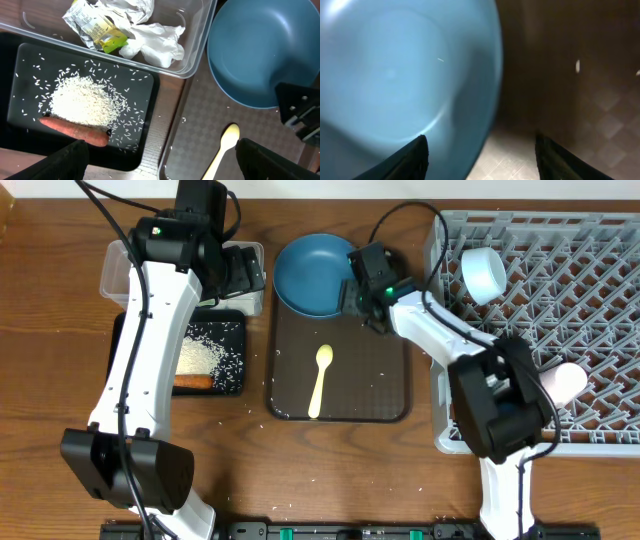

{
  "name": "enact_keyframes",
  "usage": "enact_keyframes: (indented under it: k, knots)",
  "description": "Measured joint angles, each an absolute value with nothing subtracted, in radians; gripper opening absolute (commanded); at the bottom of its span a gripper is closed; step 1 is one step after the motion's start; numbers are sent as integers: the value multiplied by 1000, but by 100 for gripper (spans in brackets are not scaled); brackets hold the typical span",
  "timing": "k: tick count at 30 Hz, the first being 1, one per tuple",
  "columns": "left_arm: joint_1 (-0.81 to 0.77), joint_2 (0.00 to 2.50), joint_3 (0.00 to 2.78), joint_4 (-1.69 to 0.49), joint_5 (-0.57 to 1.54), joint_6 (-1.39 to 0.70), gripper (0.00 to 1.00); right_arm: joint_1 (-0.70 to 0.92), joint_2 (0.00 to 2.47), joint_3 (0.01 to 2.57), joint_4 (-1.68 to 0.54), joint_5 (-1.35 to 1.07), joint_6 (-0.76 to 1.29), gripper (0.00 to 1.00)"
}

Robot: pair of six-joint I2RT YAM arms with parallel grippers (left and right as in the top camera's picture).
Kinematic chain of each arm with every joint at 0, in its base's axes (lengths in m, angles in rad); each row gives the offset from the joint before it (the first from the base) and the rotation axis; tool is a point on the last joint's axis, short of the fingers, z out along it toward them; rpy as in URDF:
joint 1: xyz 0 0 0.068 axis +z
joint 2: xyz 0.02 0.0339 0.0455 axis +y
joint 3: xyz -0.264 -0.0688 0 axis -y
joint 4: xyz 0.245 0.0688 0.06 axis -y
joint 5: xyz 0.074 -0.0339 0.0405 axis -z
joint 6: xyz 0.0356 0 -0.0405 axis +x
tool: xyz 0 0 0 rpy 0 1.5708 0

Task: Sort waste into correct bins and load items into the dishwasher rack
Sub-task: 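Reach the right gripper to the large teal bowl and grasp its rim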

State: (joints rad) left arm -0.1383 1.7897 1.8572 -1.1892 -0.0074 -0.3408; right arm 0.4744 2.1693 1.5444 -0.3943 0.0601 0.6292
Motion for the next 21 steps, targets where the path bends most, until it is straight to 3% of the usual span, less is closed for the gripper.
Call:
enact_keyframes:
  k: [2,9,21]
  knots:
    - [-138,1790,1857,-1189,-7,-341,96,474,2170,1544,-391,65,647,52]
    - [-138,1790,1857,-1189,-7,-341,96,471,2170,1544,-395,84,680,2]
    - [-138,1790,1857,-1189,-7,-341,96,426,2160,1544,-429,75,650,1]
